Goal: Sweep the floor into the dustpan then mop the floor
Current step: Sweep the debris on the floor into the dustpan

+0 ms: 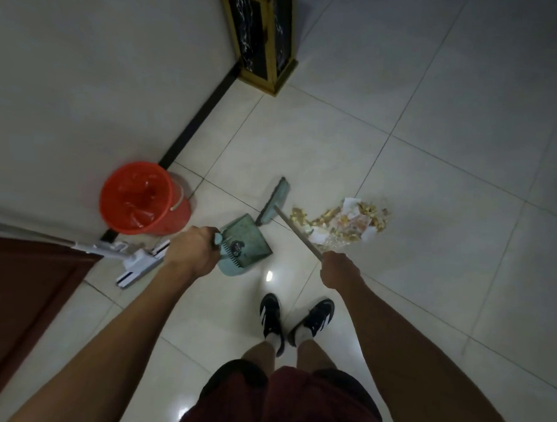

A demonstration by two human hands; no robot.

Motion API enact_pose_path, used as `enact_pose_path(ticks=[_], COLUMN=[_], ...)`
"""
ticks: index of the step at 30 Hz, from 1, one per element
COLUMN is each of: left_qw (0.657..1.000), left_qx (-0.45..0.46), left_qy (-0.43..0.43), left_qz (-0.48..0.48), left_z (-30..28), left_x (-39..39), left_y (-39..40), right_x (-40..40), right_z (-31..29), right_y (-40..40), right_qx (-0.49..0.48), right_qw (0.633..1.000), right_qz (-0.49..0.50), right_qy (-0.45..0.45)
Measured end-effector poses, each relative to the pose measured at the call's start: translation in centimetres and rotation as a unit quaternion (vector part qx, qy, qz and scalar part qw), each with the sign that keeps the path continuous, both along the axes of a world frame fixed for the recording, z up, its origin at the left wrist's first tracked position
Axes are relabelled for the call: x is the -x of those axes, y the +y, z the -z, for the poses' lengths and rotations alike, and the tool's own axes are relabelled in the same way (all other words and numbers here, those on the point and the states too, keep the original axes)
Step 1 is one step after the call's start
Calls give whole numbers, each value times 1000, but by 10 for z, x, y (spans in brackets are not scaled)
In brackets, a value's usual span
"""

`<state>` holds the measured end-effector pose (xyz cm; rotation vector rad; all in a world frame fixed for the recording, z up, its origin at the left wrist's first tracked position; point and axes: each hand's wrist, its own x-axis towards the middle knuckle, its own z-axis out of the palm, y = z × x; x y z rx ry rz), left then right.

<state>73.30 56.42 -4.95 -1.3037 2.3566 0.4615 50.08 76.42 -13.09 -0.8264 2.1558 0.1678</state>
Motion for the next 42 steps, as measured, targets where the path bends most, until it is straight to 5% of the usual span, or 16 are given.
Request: enact_pose_path(ticks=[23,33,35,38,42], left_qw=[990,991,991,991,991], left_qx=[-8,-7,-8,-9,-15], left_qy=[-14,-11,-8,-7,-5], left_qz=[137,133,131,135,133], left_z=[33,28,28,28,27], left_x=[103,137,138,138,135], left_y=[70,104,107,111,115], right_x=[56,70,67,66,73], right_z=[-27,-26,-18,-22,-22], right_y=[160,207,215,207,189], right_qx=[-84,-19,-5,51,113], right_qw=[989,977,950,857,843], right_qz=[88,204,313,466,486], right_qy=[89,59,-19,-213,-201])
